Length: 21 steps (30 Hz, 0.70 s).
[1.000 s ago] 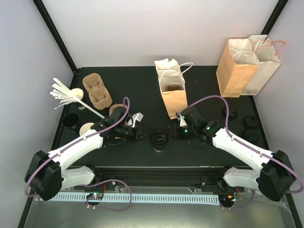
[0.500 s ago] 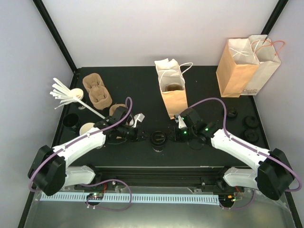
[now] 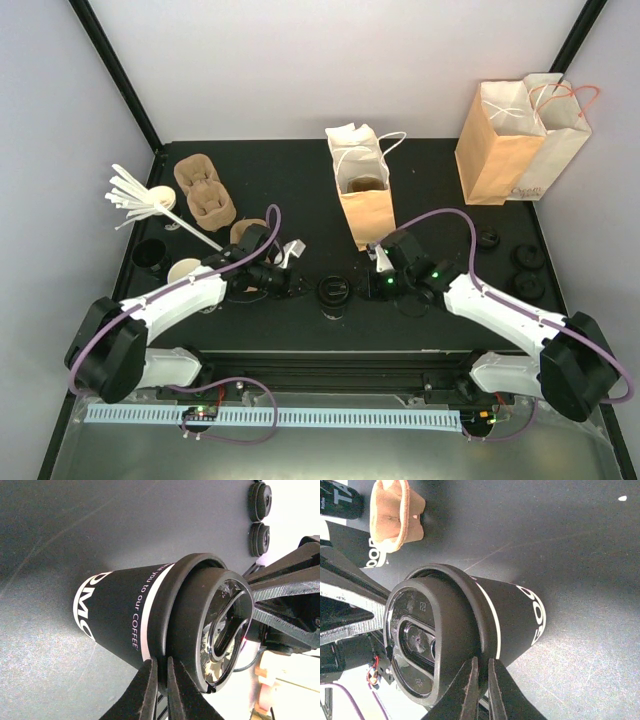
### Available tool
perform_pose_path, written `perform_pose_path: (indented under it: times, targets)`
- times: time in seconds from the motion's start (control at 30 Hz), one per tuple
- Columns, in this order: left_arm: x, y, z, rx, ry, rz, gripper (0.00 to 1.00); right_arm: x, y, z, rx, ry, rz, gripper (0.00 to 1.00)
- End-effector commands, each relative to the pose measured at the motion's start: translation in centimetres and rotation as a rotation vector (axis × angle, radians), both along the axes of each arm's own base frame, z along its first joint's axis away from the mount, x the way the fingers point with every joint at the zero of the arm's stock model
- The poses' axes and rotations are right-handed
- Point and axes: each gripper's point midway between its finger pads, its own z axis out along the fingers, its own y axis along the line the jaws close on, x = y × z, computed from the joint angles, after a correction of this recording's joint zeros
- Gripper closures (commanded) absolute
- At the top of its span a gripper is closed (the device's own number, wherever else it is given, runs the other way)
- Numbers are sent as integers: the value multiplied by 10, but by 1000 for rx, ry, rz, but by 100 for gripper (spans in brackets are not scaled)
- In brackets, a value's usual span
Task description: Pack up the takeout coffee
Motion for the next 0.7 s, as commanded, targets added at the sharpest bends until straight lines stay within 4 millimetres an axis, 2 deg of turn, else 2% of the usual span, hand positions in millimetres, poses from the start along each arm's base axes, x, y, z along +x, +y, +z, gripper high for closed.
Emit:
perform_pose_path:
  times: [0.0, 0.43, 0.53, 0.67]
  targets:
    - [-4, 5, -30, 57, 32, -3, 98, -13, -10, -35, -64, 66, 12, 92]
    - [-22, 18, -78, 131, 112, 1, 99, -43, -31, -102, -137, 207, -5, 97]
    - [-26, 17, -82, 127, 128, -4, 98, -42, -30, -99, -135, 202, 0, 97]
    - [-18, 13, -65, 114, 92, -5, 98, -25, -23, -67, -124, 123, 4, 94]
